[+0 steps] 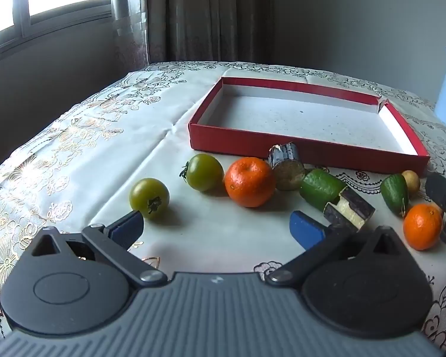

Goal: Organize fruits
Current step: 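Move the right gripper toward the large orange beside the cucumber piece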

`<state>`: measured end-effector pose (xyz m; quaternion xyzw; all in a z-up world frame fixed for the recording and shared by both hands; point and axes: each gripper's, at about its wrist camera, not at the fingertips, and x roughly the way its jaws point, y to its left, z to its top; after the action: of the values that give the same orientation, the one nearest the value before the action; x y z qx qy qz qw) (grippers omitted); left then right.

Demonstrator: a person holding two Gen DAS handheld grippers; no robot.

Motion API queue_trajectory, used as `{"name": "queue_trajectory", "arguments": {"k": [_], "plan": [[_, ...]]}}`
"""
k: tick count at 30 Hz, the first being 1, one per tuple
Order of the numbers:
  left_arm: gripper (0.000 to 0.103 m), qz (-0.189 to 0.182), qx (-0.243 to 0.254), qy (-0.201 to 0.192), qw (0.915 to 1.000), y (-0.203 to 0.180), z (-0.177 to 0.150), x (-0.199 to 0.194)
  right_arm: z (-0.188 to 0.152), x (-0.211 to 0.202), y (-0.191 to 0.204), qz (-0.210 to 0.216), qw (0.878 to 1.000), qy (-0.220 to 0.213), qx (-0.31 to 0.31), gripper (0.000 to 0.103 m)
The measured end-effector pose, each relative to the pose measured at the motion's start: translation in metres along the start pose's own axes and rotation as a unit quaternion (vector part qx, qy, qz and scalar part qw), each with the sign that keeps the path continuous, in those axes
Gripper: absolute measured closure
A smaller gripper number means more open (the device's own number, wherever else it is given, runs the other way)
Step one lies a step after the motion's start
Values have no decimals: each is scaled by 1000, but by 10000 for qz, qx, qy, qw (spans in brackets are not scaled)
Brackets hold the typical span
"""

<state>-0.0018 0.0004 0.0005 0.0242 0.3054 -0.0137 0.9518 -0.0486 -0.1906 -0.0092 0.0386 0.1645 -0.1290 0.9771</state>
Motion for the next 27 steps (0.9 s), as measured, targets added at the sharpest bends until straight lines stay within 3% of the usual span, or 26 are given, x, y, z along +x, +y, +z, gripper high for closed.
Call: {"name": "queue_trajectory", "arguments": {"k": [16, 27], "plan": [[0, 5, -91, 206, 9997, 8, -11, 21, 2, 1, 1, 73, 10000, -48, 2, 0], [0, 25, -382, 165, 9991, 19, -10, 23, 1, -12, -3, 585, 9980, -173, -193, 0]]}}
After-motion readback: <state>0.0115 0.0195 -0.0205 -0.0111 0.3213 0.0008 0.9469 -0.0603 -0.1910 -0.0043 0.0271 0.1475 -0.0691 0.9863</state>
